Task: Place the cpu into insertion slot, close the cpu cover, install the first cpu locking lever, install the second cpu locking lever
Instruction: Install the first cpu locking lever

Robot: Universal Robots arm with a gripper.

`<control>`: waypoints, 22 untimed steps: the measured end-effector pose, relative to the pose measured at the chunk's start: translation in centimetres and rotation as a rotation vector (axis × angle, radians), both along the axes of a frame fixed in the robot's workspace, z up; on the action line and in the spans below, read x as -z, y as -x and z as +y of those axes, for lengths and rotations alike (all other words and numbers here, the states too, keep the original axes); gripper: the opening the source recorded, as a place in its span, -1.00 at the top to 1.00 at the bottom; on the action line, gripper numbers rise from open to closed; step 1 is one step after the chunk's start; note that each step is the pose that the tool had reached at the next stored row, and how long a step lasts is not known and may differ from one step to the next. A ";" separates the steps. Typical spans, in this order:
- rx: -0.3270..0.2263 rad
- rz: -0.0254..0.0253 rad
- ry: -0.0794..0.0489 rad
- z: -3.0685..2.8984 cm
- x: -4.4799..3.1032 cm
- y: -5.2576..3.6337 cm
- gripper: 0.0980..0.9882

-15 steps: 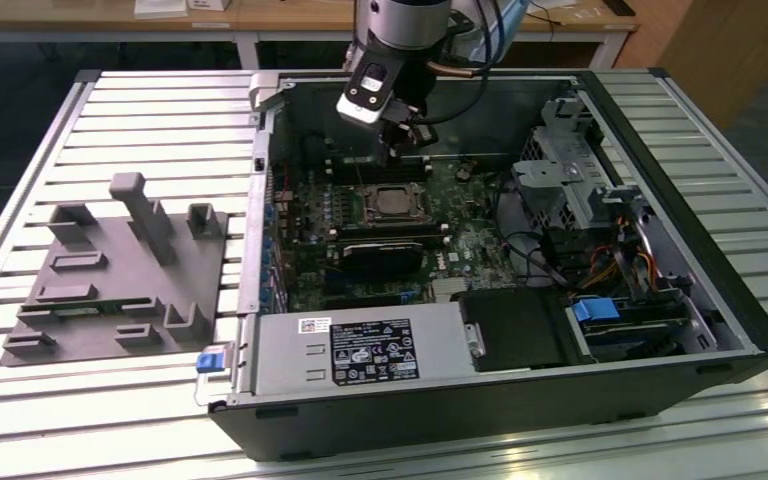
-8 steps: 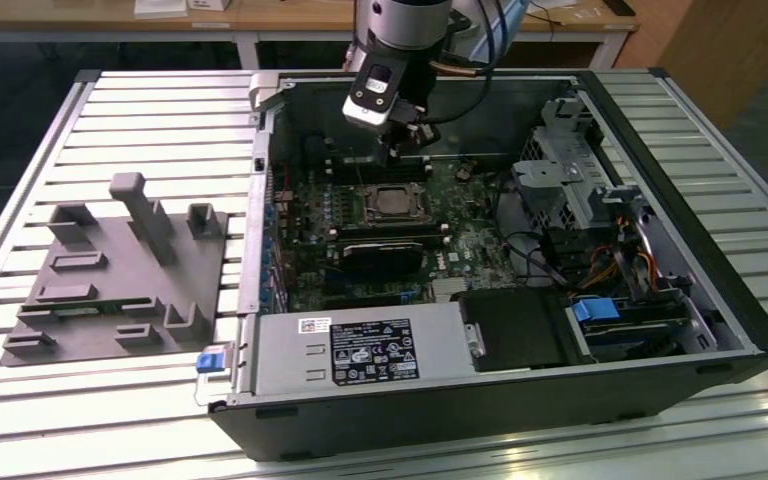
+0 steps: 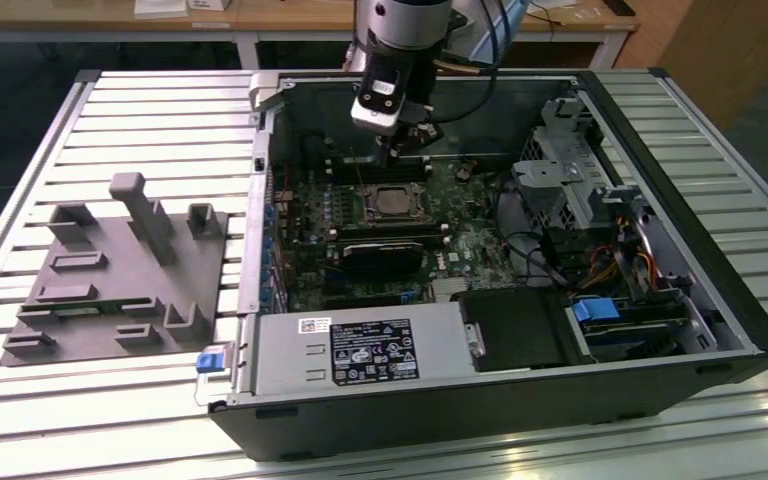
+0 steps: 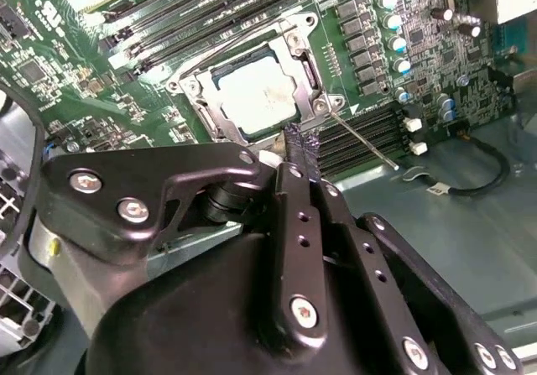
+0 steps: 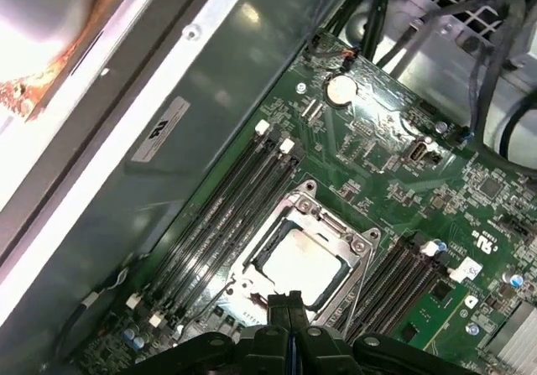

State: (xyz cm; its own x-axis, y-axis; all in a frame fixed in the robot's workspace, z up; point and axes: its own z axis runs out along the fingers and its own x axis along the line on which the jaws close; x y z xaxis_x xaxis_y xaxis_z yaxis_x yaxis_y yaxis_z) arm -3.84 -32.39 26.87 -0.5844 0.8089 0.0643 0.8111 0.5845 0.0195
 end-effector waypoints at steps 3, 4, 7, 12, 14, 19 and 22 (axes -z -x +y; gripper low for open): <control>-0.024 0.0000 0.000 0.00 0.00 0.00 0.96; -0.032 0.0000 0.000 0.00 0.00 0.00 0.96; -0.056 0.0000 0.000 0.00 0.00 0.00 0.96; -0.096 0.0000 0.000 0.00 0.00 0.00 0.96; -0.111 0.0000 0.000 0.00 0.00 0.00 0.96; -0.151 0.0000 0.000 0.00 0.00 0.00 0.96; -0.185 0.0000 0.000 0.00 0.00 0.00 0.96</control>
State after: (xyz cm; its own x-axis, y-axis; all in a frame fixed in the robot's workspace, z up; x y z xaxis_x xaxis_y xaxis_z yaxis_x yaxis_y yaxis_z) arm -3.84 -32.39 26.87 -0.7233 0.6876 0.0643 0.6898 0.7238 0.0196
